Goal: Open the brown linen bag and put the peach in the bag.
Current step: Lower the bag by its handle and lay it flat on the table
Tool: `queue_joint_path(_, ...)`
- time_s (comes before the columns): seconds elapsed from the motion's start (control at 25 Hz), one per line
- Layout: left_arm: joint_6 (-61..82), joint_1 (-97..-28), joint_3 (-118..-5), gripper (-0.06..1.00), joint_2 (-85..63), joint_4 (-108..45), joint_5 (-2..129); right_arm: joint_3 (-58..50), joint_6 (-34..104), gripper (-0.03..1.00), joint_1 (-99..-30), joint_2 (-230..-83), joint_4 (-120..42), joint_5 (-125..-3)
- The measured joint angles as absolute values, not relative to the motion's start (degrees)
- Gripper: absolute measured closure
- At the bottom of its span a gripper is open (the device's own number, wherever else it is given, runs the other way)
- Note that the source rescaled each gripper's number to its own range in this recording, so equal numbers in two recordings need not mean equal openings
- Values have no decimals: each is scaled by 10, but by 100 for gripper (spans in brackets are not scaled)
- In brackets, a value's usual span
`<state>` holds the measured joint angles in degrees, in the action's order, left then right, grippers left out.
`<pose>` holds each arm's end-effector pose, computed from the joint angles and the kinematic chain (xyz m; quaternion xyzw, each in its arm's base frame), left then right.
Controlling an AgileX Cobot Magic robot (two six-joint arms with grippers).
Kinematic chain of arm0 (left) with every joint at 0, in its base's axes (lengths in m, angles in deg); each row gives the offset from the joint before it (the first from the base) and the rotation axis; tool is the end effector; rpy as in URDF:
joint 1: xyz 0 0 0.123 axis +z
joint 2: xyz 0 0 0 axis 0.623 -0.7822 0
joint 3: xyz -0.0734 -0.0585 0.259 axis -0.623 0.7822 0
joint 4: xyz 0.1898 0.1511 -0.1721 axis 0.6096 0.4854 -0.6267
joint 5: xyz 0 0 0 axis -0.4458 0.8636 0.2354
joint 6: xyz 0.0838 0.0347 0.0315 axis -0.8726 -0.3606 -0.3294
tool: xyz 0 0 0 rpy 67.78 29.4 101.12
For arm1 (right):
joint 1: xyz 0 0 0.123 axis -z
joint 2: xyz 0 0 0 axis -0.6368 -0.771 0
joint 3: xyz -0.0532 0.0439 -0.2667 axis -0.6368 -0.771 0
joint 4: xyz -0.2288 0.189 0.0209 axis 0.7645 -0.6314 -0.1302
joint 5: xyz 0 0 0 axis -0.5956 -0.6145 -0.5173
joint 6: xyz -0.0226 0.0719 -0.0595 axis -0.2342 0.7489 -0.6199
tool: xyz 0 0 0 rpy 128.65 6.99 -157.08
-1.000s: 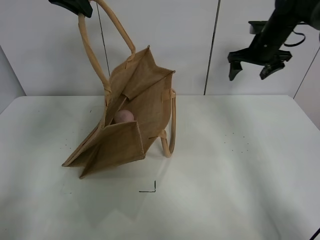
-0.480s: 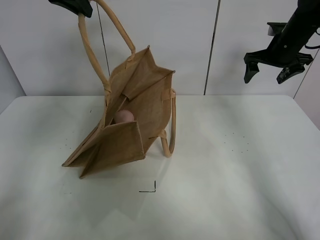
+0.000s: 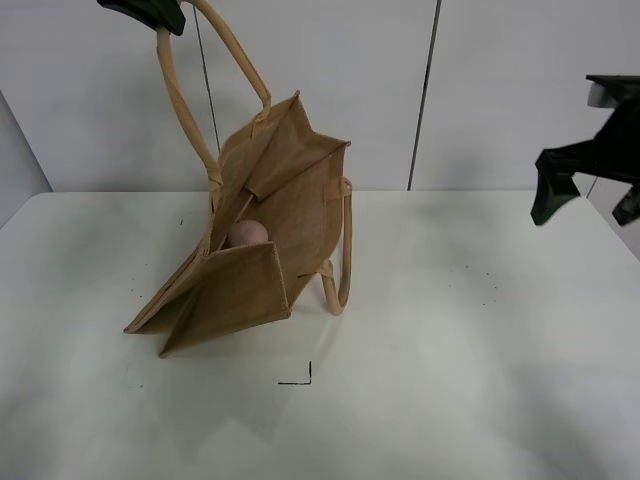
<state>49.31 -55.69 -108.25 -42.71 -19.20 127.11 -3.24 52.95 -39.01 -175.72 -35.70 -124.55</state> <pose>0.4166 -0.1313 0.4642 0.0960 0.9027 -0.0946 0.4087 0.3695 0.0031 0.2857 -0.0275 0.9913 0.0304 0.1249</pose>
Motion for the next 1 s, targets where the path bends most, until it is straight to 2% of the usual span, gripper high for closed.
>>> queue_joint_path(0.36,493,-557,-1082,94,-427,-192,1271,-383,530,-3,-390,-1440,-357,-1246)
queue_joint_path(0.56,493,-557,-1082,94,-427,-192,1271,-515,532,-3,-390,-1263,-357,-1183)
queue_joint_path(0.76,493,-557,-1082,94,-427,-192,1271,-553,536,-3,-390,-1102,-345,-1141)
queue_joint_path(1.0,493,-557,-1082,94,-427,-192,1271,-557,545,-3,-390,-1013,-324,-1140)
